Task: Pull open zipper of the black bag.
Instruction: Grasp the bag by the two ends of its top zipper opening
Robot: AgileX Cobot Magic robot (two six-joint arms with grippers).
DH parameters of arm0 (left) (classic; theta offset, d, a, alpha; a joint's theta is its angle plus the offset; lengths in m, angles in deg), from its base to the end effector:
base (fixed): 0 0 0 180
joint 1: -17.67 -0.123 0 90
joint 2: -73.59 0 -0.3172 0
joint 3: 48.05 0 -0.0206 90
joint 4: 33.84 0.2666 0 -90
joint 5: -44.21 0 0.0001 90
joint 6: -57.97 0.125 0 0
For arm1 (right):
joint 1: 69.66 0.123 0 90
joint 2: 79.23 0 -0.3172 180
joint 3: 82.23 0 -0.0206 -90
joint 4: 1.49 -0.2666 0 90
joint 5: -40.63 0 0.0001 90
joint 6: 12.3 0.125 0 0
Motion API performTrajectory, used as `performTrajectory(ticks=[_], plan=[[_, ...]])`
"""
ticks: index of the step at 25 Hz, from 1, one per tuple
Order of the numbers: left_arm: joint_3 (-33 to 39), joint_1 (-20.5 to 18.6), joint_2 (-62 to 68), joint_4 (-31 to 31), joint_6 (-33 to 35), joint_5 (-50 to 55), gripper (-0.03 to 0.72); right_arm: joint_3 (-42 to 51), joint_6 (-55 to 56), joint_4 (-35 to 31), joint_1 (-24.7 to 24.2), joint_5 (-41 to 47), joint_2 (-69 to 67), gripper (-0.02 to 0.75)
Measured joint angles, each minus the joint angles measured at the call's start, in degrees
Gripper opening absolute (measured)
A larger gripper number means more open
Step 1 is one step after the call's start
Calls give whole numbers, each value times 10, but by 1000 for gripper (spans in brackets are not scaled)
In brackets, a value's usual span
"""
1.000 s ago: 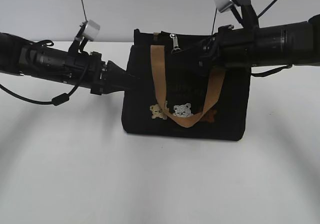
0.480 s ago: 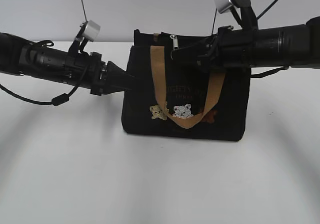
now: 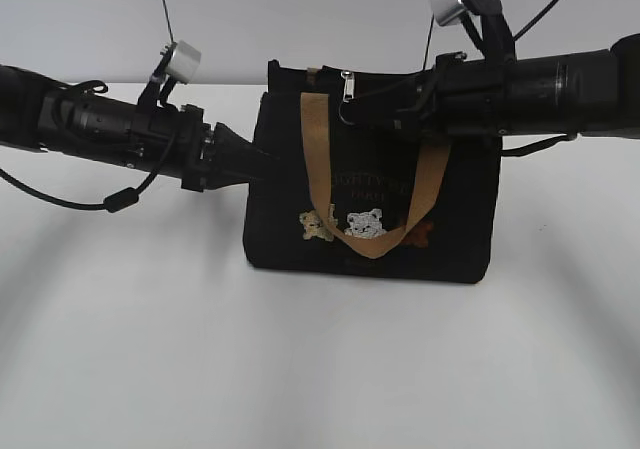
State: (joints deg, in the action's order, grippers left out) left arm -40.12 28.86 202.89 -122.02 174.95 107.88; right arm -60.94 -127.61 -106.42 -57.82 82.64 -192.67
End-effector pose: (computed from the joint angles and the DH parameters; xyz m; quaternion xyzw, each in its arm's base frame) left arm 0.4021 -0.1937 0.1437 0.4532 0.6834 -0.4401 0.3659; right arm 0.3858 0.1636 0.1910 -0.2900 0.7849 0.3253 0.4404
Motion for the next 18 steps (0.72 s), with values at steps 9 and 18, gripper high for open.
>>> performTrajectory(ticks=[9, 18], plan=[[0, 0, 0, -1, 0, 0, 28, 0, 77, 63, -1, -31, 48, -15], [0, 0, 0, -1, 0, -1, 28, 0, 126, 114, -1, -72, 96, -15]])
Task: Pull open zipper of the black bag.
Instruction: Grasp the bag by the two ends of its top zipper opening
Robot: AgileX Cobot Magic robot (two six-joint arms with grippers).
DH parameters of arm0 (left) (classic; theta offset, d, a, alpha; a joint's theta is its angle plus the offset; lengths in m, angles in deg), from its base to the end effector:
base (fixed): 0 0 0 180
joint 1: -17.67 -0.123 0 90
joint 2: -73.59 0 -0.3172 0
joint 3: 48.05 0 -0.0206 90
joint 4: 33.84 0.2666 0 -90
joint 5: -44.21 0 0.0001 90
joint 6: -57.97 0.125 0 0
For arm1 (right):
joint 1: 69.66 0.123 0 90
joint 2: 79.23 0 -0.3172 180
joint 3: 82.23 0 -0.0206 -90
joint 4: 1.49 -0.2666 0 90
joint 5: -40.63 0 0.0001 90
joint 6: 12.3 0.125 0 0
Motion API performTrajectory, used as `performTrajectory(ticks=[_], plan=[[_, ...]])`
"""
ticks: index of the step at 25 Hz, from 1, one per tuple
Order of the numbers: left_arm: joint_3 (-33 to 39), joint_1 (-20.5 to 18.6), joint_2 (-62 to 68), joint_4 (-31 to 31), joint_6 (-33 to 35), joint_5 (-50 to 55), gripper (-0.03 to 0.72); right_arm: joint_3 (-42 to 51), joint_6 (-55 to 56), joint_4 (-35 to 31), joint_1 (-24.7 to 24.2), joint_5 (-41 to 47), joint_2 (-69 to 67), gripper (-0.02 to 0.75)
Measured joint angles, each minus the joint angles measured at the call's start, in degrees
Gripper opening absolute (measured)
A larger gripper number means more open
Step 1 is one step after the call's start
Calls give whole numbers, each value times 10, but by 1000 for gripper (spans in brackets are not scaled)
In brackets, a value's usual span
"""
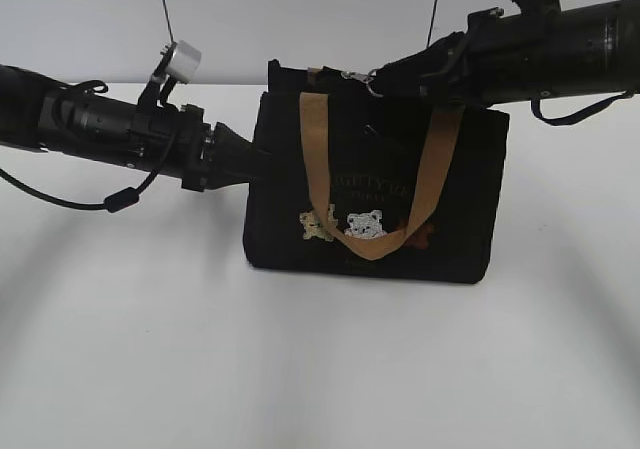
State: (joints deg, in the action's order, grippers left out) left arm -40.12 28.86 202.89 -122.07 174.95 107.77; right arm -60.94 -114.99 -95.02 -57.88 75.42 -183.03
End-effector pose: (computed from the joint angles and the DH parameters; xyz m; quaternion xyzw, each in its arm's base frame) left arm 0.4023 -0.1937 0.1436 0.4528 0.6840 -0.4394 0.3662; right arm 0.3693 0.1498 0.2393 -0.2876 0.7993 0.2751 0.4501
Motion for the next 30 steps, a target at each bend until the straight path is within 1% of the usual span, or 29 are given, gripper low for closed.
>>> performTrajectory(ticks=[4, 13, 17, 25, 27, 30], plan=[[0, 0, 0, 0, 0, -1, 28, 0, 15, 13, 0, -12, 18, -15], [0, 1, 0, 1, 0, 0, 27, 1, 22, 17, -1, -13, 31, -15], [0, 1, 0, 1, 0, -1, 27, 1, 37, 35, -1, -39, 31, -15], [0, 1, 0, 0, 0, -1, 27, 1, 109, 137, -3, -83, 56, -15], [0, 1, 0, 0, 0, -1, 27, 1, 141, 162, -13, -84, 65, -15], [0, 1, 0, -1, 0, -1, 27, 1, 192, 206, -40, -73, 74, -15]])
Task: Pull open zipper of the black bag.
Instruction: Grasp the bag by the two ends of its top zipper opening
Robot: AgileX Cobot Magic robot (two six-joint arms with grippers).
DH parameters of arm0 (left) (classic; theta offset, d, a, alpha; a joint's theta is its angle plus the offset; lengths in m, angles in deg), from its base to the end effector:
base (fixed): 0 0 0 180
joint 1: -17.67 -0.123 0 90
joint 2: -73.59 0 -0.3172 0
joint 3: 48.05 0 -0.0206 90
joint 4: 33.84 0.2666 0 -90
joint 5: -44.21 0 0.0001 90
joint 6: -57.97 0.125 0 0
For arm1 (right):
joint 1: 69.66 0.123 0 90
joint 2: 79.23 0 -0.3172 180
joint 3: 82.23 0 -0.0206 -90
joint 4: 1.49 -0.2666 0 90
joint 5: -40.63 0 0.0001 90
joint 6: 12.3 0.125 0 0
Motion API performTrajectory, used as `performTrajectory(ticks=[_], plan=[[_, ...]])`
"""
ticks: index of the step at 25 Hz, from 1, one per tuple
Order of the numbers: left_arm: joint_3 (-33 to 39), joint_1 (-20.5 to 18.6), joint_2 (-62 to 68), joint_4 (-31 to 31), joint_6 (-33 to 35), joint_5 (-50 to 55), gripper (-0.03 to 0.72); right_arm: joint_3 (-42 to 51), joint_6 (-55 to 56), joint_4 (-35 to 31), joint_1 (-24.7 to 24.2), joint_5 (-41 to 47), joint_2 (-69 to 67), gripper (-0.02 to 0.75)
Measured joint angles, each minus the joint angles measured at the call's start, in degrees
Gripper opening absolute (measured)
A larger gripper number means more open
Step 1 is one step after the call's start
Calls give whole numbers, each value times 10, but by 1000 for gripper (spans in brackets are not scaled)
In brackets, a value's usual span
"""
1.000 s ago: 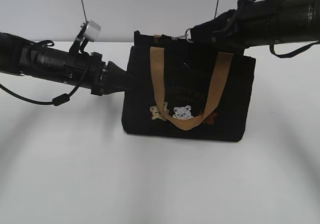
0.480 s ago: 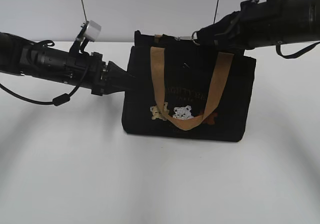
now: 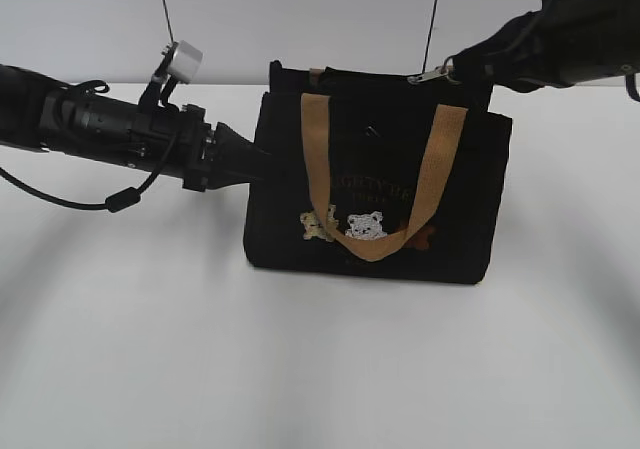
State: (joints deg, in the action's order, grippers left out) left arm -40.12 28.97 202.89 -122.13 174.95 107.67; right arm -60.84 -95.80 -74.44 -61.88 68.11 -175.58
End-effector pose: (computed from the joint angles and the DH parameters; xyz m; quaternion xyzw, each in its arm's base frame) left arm 0.4022 -0.1944 0.1435 0.4529 0.6841 -0.4392 0.3661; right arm 0.3600 0.1049 0.2658 -0.2541 0.8377 0.1836 0.4471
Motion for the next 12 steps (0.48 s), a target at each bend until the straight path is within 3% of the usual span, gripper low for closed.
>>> performTrajectory(ticks=[6, 12], plan=[[0, 0, 0, 0, 0, -1, 27, 0, 70, 65, -64, 46, 10, -15], [0, 0, 0, 0, 0, -1, 27, 0, 94, 91, -90, 58, 24, -15]])
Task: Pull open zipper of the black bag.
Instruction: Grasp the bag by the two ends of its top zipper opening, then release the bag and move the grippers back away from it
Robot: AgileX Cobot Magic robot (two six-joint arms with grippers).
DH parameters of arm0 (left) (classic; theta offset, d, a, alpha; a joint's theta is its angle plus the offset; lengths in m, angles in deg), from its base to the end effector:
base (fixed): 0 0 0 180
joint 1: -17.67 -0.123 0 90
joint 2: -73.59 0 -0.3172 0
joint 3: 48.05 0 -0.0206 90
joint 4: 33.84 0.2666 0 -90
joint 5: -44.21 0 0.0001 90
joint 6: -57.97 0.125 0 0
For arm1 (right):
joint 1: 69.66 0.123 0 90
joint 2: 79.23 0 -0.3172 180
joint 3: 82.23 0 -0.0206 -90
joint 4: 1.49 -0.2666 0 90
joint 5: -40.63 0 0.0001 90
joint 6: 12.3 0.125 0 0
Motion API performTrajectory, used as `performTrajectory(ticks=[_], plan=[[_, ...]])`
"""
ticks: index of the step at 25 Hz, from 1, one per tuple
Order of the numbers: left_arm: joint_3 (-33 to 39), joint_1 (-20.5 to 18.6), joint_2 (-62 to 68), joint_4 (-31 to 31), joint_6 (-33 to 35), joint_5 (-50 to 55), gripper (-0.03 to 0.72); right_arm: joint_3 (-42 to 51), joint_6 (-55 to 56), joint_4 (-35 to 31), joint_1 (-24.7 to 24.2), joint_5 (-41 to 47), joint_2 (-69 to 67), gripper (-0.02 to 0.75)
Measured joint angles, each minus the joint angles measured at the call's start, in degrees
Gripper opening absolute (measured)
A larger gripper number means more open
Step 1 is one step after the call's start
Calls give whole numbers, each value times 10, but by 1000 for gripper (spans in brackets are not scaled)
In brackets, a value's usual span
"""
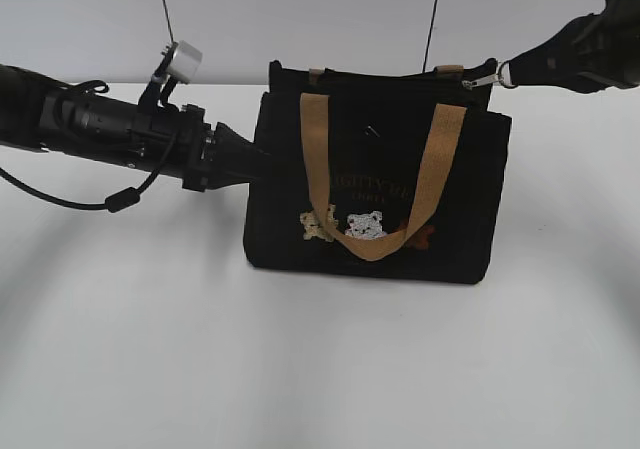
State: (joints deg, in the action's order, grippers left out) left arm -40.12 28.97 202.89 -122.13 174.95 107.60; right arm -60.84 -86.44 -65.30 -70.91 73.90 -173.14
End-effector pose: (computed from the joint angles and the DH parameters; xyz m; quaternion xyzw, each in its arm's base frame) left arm 0.4023 -0.1943 0.1434 0.4528 0.6844 -0.4387 0.3662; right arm 0.3542 0.0539 0.2721 -0.2064 0.8634 0.1750 0.4258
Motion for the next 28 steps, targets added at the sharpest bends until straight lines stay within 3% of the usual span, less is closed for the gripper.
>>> performTrajectory(ticks=[9, 12, 14, 18, 20, 22, 28], plan=[[0, 0, 0, 0, -3, -2, 27, 0, 2, 8, 0, 25, 0, 4], [0, 0, 0, 0, -33, -12, 48, 0, 2, 10, 0, 33, 0, 159], [0, 0, -1, 2, -58, -25, 119, 0, 2, 10, 0, 42, 0, 314], [0, 0, -9, 22, -97, -49, 400, 0, 4, 13, 0, 59, 0, 568], [0, 0, -22, 44, -126, -67, 497, 0, 4, 17, 0, 71, 0, 609], [0, 0, -40, 74, -151, -88, 533, 0, 4, 25, 0, 86, 0, 623], [0, 0, -104, 186, -246, -133, 553, 0, 28, 77, 0, 129, 22, 625]])
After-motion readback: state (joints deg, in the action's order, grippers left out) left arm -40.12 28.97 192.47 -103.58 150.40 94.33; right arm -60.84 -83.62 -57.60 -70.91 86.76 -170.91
